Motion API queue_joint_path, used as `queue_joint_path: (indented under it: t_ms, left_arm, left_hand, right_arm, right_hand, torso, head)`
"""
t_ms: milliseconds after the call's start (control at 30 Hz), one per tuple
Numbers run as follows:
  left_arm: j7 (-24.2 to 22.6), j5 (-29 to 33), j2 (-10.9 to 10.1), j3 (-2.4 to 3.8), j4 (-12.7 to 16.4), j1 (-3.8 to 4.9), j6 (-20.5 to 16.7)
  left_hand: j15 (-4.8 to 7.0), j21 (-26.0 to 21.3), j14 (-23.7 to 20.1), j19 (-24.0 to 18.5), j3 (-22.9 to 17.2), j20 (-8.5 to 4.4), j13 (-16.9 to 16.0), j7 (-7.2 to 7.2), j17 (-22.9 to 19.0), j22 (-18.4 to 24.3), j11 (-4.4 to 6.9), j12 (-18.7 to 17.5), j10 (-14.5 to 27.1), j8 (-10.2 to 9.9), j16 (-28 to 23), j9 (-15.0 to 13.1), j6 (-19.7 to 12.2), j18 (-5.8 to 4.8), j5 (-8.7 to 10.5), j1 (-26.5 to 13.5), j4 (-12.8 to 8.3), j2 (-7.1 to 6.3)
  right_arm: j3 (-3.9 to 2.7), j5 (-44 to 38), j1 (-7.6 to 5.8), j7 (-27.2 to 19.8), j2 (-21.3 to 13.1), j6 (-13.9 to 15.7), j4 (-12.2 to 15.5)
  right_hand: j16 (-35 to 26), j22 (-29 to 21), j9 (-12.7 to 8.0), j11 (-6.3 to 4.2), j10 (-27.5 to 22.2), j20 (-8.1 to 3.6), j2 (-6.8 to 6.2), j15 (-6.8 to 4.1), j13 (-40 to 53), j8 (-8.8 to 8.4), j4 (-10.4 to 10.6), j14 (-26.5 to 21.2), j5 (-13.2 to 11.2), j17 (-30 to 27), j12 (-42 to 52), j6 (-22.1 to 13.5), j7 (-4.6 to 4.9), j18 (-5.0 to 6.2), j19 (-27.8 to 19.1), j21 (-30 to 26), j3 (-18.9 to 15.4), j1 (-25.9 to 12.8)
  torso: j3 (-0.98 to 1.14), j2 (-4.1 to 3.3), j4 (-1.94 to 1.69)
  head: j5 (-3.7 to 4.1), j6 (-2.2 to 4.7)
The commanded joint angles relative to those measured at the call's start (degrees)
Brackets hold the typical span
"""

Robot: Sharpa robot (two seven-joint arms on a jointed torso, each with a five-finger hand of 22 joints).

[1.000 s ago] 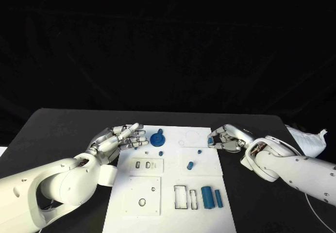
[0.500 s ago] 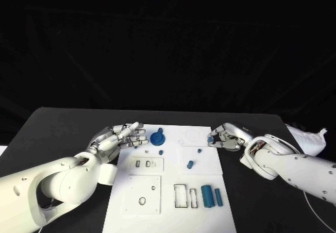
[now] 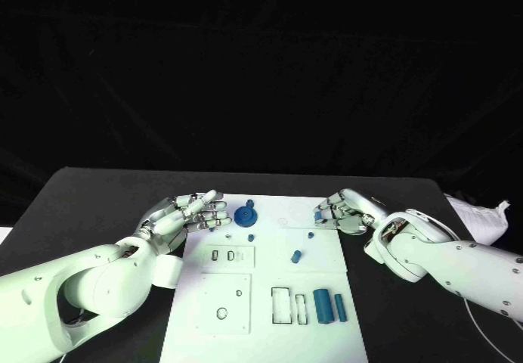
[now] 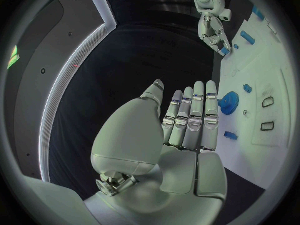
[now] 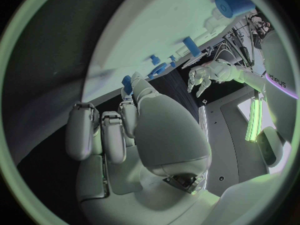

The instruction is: Assemble the parts on the task board

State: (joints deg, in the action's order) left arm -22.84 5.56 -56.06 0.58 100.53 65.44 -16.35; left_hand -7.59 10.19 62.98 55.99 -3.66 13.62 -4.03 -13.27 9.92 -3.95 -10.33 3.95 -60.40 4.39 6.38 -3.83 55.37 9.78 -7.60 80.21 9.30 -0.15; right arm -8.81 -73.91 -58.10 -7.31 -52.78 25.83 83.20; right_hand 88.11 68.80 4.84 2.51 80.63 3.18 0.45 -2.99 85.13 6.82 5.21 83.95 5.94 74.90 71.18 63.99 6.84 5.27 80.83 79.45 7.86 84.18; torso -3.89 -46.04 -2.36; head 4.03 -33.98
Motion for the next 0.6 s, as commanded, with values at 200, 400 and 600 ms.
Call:
queue_joint_path:
  t_ms: [200,400,600]
  left_arm:
    - [-0.39,0.24,0.35,0.03,-0.88,0.02,1.19]
    - [-0.52,0.36,0.56,0.03,-1.71,0.02,1.20]
    - [-0.74,0.40,0.87,0.03,-2.77,0.02,1.25]
  left_hand:
    - [-0.05,-0.26,-0.11,0.07,-0.03,0.24,0.04,-0.38,0.09,0.07,-0.05,-0.25,0.33,-0.30,-0.31,0.02,-0.09,0.71,0.14,0.32,-0.39,0.36]
    - [-0.05,-0.26,-0.11,0.07,-0.03,0.24,0.04,-0.38,0.09,0.07,-0.05,-0.25,0.33,-0.30,-0.31,0.02,-0.09,0.71,0.14,0.32,-0.39,0.36]
    - [-0.05,-0.26,-0.11,0.07,-0.03,0.24,0.04,-0.38,0.09,0.07,-0.05,-0.25,0.33,-0.30,-0.31,0.02,-0.09,0.71,0.14,0.32,-0.39,0.36]
  right_arm:
    - [-0.09,-5.05,-0.89,10.84,2.74,2.05,6.56]
    - [0.05,-9.96,-1.02,16.02,6.55,0.63,9.50]
    - [1.17,-13.35,-0.88,19.74,10.68,-1.11,10.07]
  right_hand:
    - [-0.02,-0.33,0.68,-1.96,0.88,-0.34,1.16,-0.34,-8.61,0.00,0.20,5.21,-0.38,11.10,-1.46,1.77,-1.57,-1.01,-0.14,0.14,0.52,-0.26]
    - [-0.14,-0.54,0.67,-1.95,0.61,-0.35,1.16,-0.34,-9.04,-0.09,0.20,5.16,-0.41,10.86,-2.14,1.67,-1.54,-0.97,-0.23,0.03,0.65,-0.43]
    - [-0.30,-0.85,0.68,-1.93,0.44,-0.36,1.12,-0.33,-9.31,-0.15,0.24,5.09,-0.37,10.55,-2.57,1.64,-1.53,-0.91,-0.36,-0.14,0.78,-0.79]
  torso:
    - [-0.12,0.34,-0.34]
    - [-0.16,0.74,-0.79]
    - [-0.19,1.17,-1.02]
  head:
    - [-0.19,-0.17]
    - [-0.63,-0.99]
    - [-1.12,-1.64]
